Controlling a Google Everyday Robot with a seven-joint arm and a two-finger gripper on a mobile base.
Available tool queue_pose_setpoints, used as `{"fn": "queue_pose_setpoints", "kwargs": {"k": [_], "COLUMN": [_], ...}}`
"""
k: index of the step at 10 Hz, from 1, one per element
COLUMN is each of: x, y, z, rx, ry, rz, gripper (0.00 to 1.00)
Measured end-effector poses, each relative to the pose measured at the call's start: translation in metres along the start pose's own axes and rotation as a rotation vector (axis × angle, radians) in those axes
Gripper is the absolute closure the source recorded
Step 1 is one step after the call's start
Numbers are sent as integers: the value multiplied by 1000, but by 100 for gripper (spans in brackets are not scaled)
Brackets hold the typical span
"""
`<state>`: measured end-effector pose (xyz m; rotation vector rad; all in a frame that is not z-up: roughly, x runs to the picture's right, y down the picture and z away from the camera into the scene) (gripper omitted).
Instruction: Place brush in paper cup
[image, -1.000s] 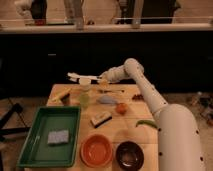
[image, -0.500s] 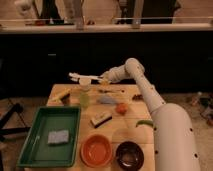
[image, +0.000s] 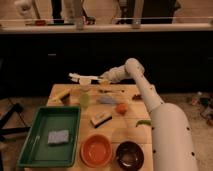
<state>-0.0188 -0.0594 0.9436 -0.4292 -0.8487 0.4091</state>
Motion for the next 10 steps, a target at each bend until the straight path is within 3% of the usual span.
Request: {"fn": "queue_pose_setpoints", "kwargs": {"k": [10], "x": [-3], "y": [-7], "z": [14], "rx": [-12], "ry": [-19], "rz": [-1], "gripper": [100]}}
